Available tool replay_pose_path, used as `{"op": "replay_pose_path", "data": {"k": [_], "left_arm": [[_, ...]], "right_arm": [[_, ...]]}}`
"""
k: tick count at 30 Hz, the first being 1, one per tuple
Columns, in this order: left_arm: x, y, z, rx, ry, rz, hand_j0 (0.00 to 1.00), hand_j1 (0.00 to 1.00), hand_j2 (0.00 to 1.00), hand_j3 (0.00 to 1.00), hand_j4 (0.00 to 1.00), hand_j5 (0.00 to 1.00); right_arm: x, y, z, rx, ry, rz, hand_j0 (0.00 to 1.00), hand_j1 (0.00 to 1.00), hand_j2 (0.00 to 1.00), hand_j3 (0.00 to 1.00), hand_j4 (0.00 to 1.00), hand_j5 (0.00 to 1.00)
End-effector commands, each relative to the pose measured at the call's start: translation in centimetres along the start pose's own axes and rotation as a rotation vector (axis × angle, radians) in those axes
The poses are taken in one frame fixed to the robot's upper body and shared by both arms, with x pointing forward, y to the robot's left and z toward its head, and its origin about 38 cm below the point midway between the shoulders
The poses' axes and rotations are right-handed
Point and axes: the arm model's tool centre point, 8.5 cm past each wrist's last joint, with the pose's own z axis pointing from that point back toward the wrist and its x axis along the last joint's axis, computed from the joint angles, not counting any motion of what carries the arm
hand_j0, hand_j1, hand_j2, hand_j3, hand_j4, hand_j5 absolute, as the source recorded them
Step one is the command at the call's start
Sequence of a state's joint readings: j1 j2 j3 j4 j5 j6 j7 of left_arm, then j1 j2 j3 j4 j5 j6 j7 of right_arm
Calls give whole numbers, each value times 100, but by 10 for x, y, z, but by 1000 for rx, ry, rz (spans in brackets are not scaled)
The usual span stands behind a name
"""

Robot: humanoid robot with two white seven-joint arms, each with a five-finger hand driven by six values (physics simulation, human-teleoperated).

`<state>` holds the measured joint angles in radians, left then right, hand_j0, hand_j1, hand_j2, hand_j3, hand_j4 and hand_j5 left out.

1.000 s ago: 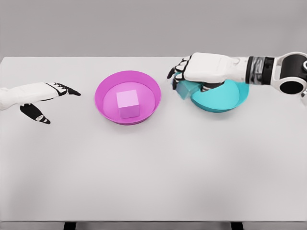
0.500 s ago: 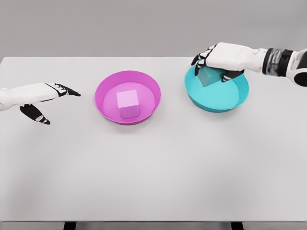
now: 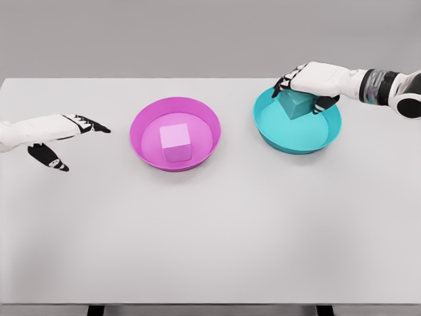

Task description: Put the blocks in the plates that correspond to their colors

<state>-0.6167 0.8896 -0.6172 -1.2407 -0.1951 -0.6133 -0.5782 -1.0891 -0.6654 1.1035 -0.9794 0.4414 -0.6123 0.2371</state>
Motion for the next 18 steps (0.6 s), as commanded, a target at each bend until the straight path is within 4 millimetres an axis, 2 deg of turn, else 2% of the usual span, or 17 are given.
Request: {"op": "replay_pose_path", "data": {"k": [1,9,11,12,15,17,18], "left_arm": [[0,0,0,4,0,6,100,100,100,100,100,100],[-1,0,1,3,2,6,100,100,100,100,100,100],[-1,0,1,3,2,6,100,100,100,100,100,100],[-1,1,1,5,2,5,100,100,100,100,100,100],[-1,0,1,3,2,6,100,100,100,100,100,100],[-1,0,1,3,2,6,100,100,100,100,100,100],[-1,1,1,5,2,5,100,100,100,100,100,100]], "right_arm": [[-3,2,1,2,11,-8,100,100,100,100,100,100],[-6,1,8,-4,18,-11,100,100,100,100,100,100],[-9,-6,22,-31,25,0,100,100,100,100,100,100],[-8,-16,38,-71,25,20,100,100,100,100,100,100],[-4,-28,69,-142,24,36,100,100,100,100,100,100],[-3,-28,83,-163,35,38,100,100,100,100,100,100],[2,-20,85,-151,24,37,100,100,100,100,100,100]]}}
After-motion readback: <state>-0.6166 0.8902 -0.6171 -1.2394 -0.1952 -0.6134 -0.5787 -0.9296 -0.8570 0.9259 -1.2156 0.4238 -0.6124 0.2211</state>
